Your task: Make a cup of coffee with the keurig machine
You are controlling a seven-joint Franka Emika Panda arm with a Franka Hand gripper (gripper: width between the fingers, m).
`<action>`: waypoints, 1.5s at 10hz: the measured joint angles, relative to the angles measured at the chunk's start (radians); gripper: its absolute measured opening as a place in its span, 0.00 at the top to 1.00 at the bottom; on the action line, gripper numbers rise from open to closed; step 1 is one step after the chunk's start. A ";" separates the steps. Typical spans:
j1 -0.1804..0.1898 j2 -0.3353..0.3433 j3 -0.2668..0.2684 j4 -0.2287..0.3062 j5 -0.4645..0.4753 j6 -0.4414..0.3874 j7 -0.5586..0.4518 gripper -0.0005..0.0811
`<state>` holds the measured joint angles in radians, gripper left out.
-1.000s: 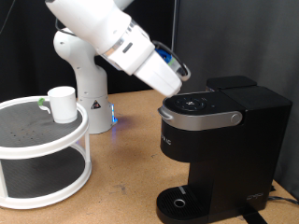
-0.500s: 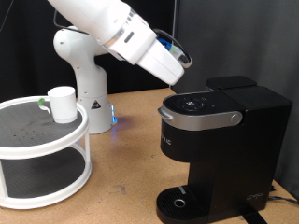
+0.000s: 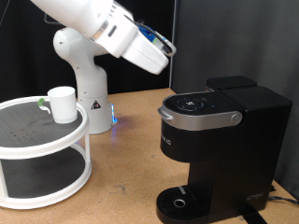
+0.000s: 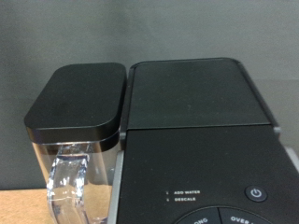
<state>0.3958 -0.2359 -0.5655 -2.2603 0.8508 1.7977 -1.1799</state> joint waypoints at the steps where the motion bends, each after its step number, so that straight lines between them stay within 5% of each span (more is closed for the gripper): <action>1: -0.008 -0.042 0.000 -0.031 -0.013 0.008 -0.001 0.99; 3: -0.013 -0.080 0.002 -0.061 -0.022 0.018 0.000 0.99; 7: -0.014 -0.112 0.010 -0.125 0.117 0.245 0.031 0.99; 12: -0.043 -0.211 0.019 -0.210 0.123 0.367 0.118 0.99; 15: -0.044 -0.224 0.053 -0.242 0.199 0.556 0.164 0.99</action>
<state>0.3518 -0.4595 -0.5124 -2.5019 1.0499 2.3534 -1.0164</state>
